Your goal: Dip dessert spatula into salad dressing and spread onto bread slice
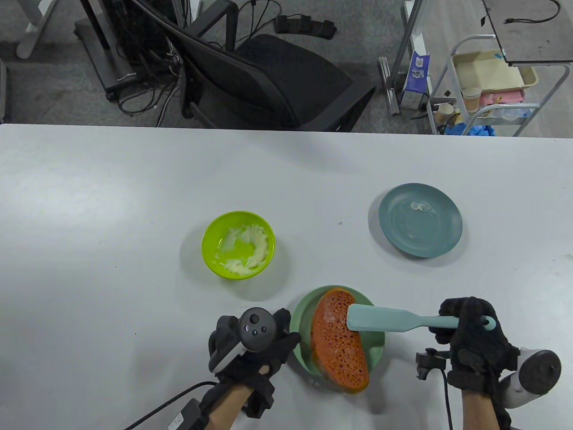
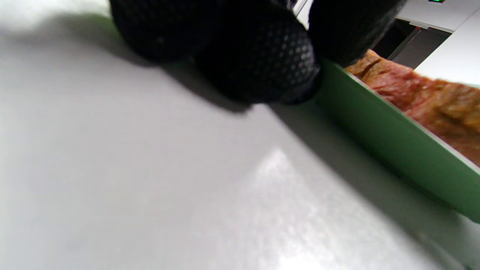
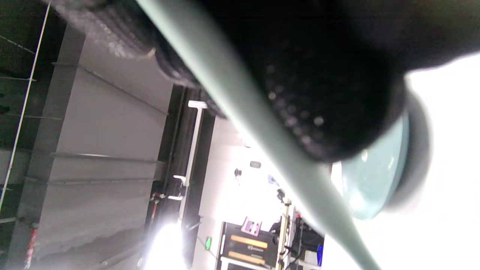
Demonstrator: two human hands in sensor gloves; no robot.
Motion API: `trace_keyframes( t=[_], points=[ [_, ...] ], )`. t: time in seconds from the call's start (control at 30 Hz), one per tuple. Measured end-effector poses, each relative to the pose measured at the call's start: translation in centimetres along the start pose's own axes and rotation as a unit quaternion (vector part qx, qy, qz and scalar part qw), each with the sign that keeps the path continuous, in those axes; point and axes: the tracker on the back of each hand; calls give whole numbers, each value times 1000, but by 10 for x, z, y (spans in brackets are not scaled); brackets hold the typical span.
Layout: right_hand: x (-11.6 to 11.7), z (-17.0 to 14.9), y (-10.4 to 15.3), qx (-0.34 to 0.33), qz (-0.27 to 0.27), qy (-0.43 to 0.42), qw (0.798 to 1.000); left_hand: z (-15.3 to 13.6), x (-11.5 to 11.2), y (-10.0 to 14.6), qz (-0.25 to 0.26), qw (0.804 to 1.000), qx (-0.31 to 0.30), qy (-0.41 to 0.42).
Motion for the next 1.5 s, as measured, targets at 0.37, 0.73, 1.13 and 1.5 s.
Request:
trace_keyframes(
  t=[0.37,0.73,1.13,1.5],
  points=[
    [30,-14,7,40,87,-45,994,0,0,0,-1,1000,0,1],
    [23,-11,6,29,47,22,998,0,0,0,-1,1000,0,1],
    [-10,-2,-3,25,-33,17,999,0,0,0,-1,1000,-1,2],
    [-3,-9,2,39,-6,-21,999,0,-1,0,1,1000,-1,-1]
  ],
)
Point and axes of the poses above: the tracker on the back of each hand, its own z axis roughly to the thumb side, its own y axis roughly from the fingertips to the wrist, x = y × z, and after that the axes turned 4 degrees about x, right-handed
